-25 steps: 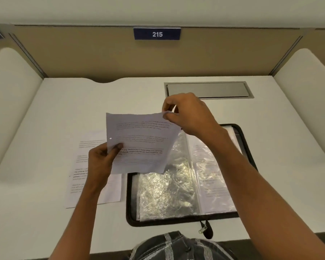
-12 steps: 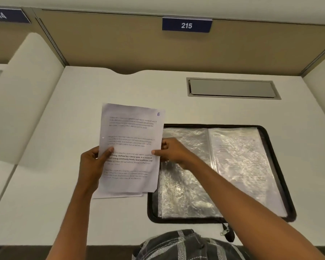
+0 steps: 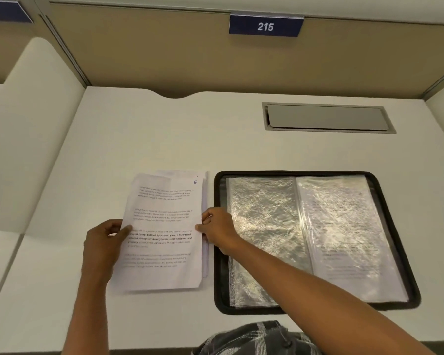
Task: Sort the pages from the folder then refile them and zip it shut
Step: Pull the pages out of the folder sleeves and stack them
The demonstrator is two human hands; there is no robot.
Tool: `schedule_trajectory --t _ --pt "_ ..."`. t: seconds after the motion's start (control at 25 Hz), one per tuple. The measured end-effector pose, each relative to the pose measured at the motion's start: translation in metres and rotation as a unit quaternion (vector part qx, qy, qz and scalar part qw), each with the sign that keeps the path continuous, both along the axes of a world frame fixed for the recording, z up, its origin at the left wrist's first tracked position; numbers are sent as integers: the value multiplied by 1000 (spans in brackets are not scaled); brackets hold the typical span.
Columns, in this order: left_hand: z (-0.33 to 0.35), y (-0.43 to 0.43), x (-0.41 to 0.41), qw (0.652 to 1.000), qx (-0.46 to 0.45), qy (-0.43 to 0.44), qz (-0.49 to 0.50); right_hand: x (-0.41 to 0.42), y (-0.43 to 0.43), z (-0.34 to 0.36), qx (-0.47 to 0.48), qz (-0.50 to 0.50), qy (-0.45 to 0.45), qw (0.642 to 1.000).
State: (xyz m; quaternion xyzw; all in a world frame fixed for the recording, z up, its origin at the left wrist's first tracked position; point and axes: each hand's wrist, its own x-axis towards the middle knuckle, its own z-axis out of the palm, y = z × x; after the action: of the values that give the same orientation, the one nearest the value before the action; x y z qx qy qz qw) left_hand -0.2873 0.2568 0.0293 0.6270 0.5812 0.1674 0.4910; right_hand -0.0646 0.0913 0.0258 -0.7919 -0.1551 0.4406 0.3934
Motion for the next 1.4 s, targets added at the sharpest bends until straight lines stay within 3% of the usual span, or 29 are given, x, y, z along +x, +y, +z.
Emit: schedule_trajectory --t 0.16,0.36,0.6,0.8,0.96,1.2,1.4 --pt "-1 3 12 1000 19 14 4 4 2 -8 5 -5 -80 997" --pt "-8 2 24 995 65 75 -6 13 4 -9 3 0 -114 993" --pt "-31 -9 27 986 136 84 -55 -2 2 2 -41 60 -195 978" --pt "-43 -16 30 976 164 102 -100 -17 -1 0 -48 132 -182 973" --pt "-35 -20 33 975 167 118 -85 -9 -18 6 -6 135 -201 970" --pt "-4 -73 73 975 198 47 -90 29 -102 1 77 79 -328 938" --pt "4 -163 143 950 191 -22 -248 53 -186 -15 68 27 -391 918"
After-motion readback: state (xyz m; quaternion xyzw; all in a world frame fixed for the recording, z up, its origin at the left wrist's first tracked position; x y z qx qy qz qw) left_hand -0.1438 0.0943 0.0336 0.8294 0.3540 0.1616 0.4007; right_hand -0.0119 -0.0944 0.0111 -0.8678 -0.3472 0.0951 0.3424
